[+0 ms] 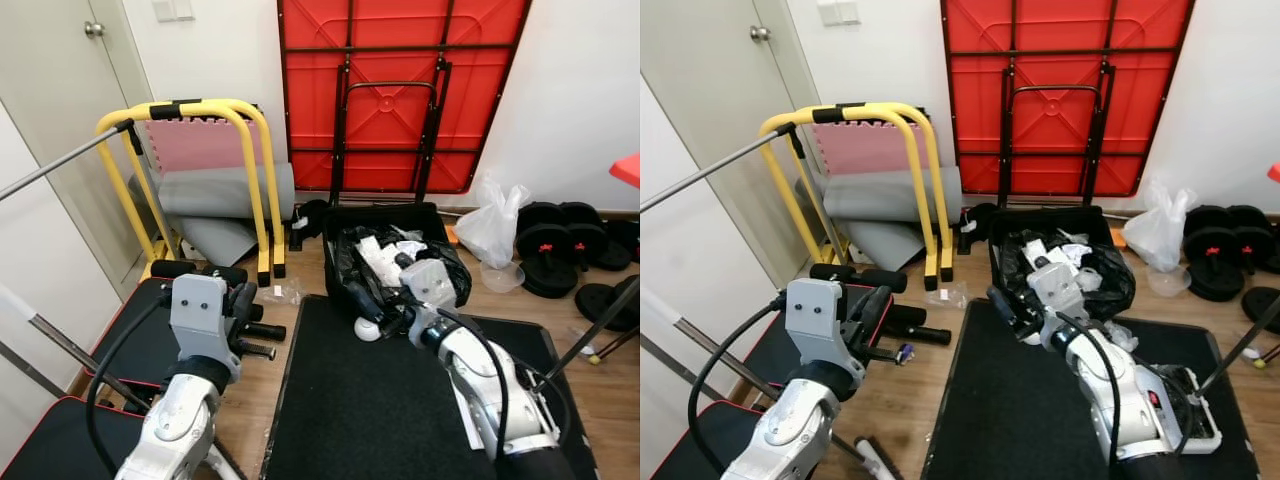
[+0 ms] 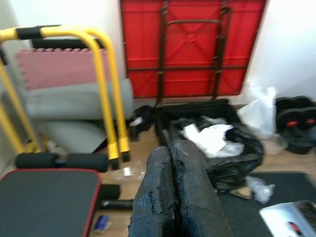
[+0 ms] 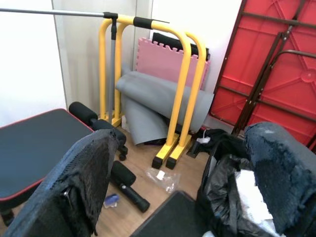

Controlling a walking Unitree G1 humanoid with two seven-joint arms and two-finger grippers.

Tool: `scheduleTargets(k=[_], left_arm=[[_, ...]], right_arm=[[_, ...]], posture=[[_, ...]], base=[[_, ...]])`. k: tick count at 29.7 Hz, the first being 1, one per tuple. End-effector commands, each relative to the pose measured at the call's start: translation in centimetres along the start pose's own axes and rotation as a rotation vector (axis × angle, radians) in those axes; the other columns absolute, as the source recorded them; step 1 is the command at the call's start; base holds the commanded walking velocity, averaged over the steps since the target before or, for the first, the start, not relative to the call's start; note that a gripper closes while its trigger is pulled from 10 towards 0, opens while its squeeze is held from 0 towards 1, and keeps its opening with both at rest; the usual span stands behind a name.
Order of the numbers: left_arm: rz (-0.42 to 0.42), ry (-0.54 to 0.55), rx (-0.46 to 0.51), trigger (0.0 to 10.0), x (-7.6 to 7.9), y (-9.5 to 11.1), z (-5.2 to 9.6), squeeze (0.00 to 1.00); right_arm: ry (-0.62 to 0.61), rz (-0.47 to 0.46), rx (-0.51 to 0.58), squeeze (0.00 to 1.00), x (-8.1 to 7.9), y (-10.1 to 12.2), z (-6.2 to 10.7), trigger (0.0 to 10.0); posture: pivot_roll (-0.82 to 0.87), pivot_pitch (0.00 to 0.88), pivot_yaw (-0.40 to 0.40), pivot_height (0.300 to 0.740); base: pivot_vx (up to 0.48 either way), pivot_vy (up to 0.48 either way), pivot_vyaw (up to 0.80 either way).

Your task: Sweep floor

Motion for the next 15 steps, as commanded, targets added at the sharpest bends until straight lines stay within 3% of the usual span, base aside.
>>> scheduleTargets(k=[1, 15], left_arm=[[-0.007, 0.004, -0.005, 10.0, -0.09, 0.08, -0.16, 0.00], [-0.007, 0.003, -0.011, 10.0, -0.28, 0.25, -0.52, 0.00]], right_arm=[[-0.010, -0.007, 0.006, 0.00, 0.31, 0.27, -0.18, 10.0], [-0.019, -0.042, 0.008, 0.00, 0.48, 0.56, -0.48, 10.0]], posture=[[-0.11, 0.000, 0.001, 0.740], [-0.11, 0.000, 0.005, 0.740]], base=[[0.000, -0.431, 0.00], [0.000, -0.477, 0.00]])
Point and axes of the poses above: a point about 5 cm out from each wrist's last joint towards the gripper, its own z axis pointing back from the gripper into the wrist, its own y axis along the axis of the wrist's last joint, x = y × z, the point moved 2 cm from there along -z, pointing out of the wrist towards the gripper
